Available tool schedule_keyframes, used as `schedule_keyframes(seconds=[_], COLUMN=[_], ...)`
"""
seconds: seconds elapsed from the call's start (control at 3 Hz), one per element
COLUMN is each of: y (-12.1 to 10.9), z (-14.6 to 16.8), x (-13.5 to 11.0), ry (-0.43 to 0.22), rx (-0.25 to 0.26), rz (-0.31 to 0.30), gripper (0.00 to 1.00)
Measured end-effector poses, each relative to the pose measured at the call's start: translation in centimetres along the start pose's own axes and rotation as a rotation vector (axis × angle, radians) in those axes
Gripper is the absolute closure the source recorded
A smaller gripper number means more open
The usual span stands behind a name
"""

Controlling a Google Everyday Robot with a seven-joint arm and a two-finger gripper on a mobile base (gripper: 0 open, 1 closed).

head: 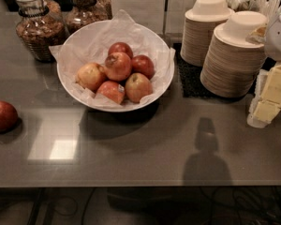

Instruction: Pick apple from white bowl

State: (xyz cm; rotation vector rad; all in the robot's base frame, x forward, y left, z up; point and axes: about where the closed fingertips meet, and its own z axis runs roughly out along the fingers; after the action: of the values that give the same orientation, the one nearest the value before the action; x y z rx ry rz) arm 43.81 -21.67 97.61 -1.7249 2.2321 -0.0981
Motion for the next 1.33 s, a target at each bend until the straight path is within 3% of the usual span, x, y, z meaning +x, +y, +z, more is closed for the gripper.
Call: schedule_keyframes(seconds=[0.67,1.33], y=[0.0,-1.0], z=[0.2,1.9], x=[-0.7,-9.0], ry=[-0.016,-0.178], rx=[0.003,-0.002], rz=[-0.011,-0.121], gripper=[0.00,0.00])
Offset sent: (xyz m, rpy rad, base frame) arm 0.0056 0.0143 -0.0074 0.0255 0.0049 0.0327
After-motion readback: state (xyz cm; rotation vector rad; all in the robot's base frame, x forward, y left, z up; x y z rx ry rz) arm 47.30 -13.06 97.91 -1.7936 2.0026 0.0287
